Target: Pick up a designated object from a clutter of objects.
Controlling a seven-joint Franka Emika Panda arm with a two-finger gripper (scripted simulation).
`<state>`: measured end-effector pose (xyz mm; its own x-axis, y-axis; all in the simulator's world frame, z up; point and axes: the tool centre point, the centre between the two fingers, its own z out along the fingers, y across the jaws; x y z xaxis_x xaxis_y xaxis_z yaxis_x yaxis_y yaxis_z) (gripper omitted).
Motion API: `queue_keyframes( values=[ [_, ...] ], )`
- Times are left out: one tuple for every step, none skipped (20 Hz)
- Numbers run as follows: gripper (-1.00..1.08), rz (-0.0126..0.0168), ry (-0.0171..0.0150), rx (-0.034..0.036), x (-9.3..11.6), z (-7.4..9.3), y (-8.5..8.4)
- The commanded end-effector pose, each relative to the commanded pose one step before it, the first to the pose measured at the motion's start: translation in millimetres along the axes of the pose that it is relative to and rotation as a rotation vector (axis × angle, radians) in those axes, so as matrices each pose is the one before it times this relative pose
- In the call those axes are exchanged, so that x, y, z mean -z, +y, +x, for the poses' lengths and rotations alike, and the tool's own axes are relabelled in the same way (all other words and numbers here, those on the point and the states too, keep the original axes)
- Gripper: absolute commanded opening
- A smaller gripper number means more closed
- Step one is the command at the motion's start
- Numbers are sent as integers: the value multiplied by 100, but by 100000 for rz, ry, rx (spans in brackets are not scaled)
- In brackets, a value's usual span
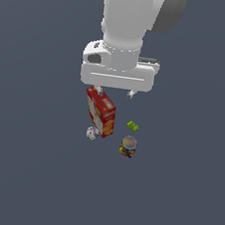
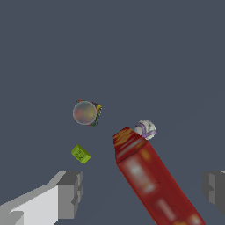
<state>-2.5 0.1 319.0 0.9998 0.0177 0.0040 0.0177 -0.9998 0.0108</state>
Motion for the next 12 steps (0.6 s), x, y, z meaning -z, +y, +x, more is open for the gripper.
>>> queue_keyframes(
  values=[
    [100,0,0,0,0,0,1],
    [100,20,20,-135,22,5,27],
    [100,60,54,-382,64,16,73],
    [100,101,91,-641,109,25,127],
    [100,145,129,-901,161,33,182],
    [100,194,170,-1170,227,37,245],
    [100,195,169,-1128,245,29,249],
    [100,168,143,-915,229,13,220],
    [100,137,115,-688,209,-2,183],
    [100,104,85,-459,183,-16,148],
    [100,58,46,-193,129,-25,92],
    [100,0,0,0,48,-17,32]
  ],
)
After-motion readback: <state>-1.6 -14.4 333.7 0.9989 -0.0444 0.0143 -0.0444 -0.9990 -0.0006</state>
